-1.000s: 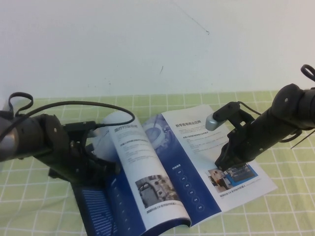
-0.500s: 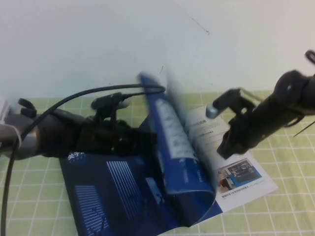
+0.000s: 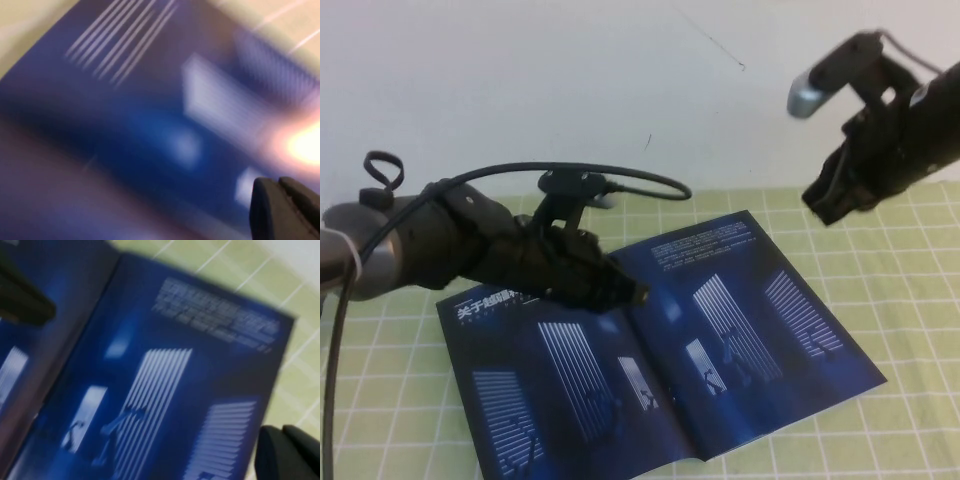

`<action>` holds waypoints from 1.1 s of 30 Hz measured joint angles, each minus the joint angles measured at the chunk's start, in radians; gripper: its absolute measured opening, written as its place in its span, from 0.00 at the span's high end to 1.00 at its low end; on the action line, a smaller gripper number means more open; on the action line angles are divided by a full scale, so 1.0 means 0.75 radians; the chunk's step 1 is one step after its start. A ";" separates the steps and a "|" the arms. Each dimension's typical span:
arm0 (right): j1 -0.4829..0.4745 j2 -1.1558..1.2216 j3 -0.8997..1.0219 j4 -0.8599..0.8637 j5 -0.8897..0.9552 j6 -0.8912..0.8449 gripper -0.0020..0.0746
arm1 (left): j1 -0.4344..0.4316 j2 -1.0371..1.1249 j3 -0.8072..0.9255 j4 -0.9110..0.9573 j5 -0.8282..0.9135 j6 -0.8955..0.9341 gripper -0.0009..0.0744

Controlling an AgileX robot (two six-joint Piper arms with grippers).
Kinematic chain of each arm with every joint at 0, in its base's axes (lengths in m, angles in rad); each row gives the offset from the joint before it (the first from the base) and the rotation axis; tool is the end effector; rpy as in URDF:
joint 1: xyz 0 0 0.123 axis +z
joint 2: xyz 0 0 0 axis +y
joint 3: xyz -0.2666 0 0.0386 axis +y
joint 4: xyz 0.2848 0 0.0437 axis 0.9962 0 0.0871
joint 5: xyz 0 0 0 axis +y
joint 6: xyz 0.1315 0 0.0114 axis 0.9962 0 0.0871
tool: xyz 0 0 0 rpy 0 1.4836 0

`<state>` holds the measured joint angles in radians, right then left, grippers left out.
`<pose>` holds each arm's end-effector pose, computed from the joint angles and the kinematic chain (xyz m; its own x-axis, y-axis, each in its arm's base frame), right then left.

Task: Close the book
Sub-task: 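Close the open booklet and leave it lying on the table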

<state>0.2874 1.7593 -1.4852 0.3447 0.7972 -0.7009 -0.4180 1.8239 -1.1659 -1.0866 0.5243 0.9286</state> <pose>0.4205 0.1576 0.2381 -0.5227 -0.5993 -0.6064 -0.7113 0.6986 -0.0772 0.3744 -0.2304 0.1442 -0.7347 0.2321 -0.6375 0.5681 0.7241 -0.3911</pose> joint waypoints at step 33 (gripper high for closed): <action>0.000 0.449 0.154 0.042 0.030 -0.055 0.98 | 0.000 -0.114 0.375 1.534 -0.052 -1.576 0.99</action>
<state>0.2874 2.0957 -1.3700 0.3759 0.8200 -0.7419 -0.4180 1.7382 -0.8850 0.0639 0.4853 -0.2538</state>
